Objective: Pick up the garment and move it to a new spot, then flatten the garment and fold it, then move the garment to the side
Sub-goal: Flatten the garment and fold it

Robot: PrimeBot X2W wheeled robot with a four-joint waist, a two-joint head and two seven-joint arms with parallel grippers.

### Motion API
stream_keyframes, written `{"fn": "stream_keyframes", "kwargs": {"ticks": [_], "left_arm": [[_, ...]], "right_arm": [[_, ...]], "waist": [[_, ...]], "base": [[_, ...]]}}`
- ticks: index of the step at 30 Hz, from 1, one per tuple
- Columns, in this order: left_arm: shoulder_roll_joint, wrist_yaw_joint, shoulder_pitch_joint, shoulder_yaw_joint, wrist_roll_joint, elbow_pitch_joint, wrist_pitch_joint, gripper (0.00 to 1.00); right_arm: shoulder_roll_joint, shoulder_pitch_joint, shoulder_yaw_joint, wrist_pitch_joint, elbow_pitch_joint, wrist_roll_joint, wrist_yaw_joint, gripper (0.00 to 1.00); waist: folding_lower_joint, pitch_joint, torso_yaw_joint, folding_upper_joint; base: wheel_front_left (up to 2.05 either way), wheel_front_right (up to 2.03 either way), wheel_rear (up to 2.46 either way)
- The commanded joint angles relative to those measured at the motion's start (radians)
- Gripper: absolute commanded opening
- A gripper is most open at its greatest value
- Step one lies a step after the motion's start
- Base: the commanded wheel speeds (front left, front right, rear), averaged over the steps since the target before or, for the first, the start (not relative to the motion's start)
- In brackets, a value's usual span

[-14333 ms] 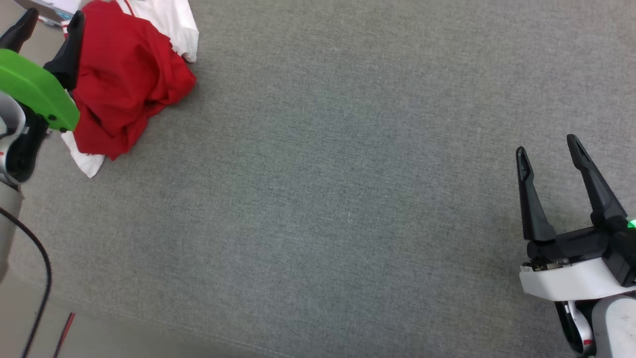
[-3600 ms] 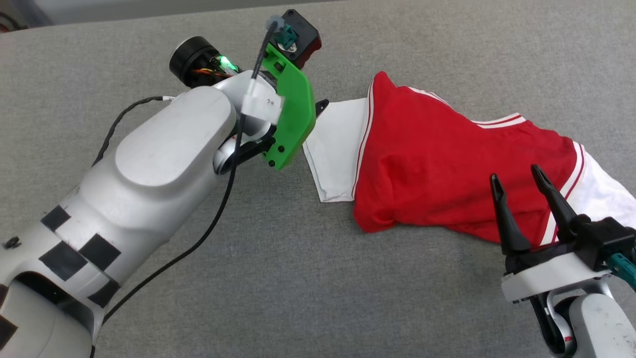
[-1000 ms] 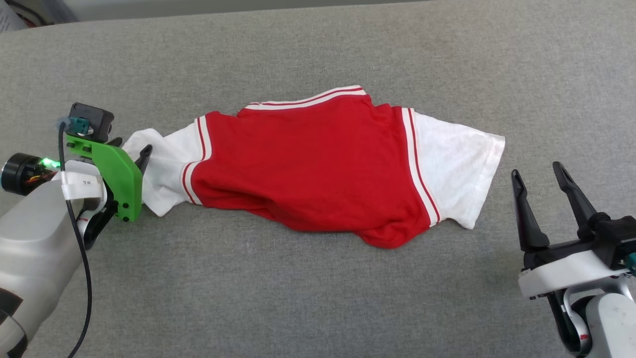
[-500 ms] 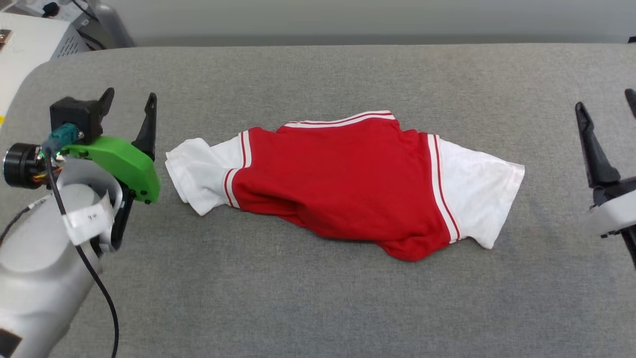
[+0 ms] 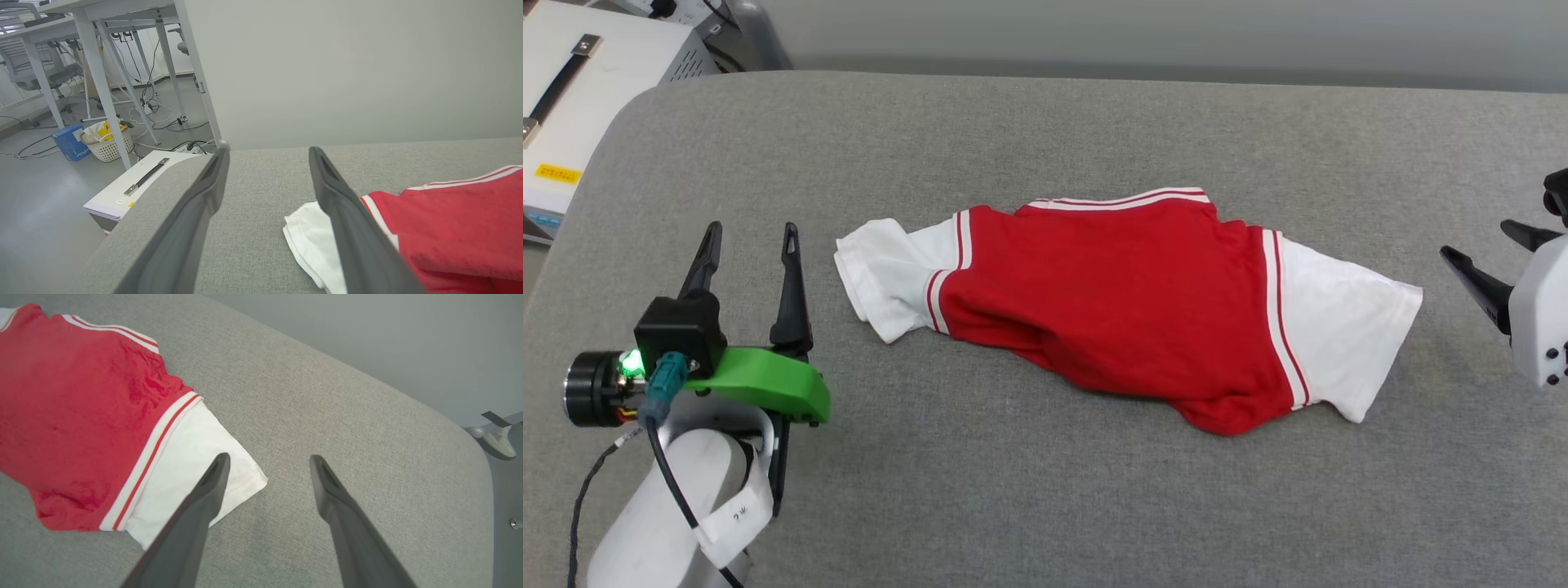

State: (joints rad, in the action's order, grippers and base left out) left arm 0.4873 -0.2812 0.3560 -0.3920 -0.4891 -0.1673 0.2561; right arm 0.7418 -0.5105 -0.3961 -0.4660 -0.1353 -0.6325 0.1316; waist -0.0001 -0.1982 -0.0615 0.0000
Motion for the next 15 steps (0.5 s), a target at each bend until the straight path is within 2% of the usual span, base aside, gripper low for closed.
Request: {"fn": "stream_keyframes", "kwargs": {"ticks": [1,4,8,15], "left_arm": [[-0.023,0.008,-0.035,0.028,0.03,0.016,0.006,1.0],[-0.069,0.028,-0.077,0.079,0.08,0.044,0.006,1.0],[-0.122,0.064,-0.105,0.128,0.133,0.061,0.006,1.0],[-0.19,0.128,-0.087,0.196,0.201,0.054,0.006,1.0]], "right_arm": [[0.016,-0.027,-0.022,-0.051,-0.018,-0.045,-0.001,1.0],[0.035,-0.064,-0.065,-0.16,-0.062,-0.115,-0.001,1.0],[0.034,-0.126,-0.1,-0.254,-0.124,-0.155,-0.001,1.0],[-0.014,-0.231,-0.167,-0.294,-0.233,-0.143,-0.001,1.0]], "waist": [[0.0001,-0.011,-0.008,0.0],[0.0001,-0.03,-0.02,0.0],[0.0001,-0.067,-0.038,0.0],[0.0001,-0.142,-0.065,0.0]], "base": [[0.0,0.0,0.0],[0.0,0.0,0.0],[0.0,0.0,0.0],[0.0,0.0,0.0]]}}
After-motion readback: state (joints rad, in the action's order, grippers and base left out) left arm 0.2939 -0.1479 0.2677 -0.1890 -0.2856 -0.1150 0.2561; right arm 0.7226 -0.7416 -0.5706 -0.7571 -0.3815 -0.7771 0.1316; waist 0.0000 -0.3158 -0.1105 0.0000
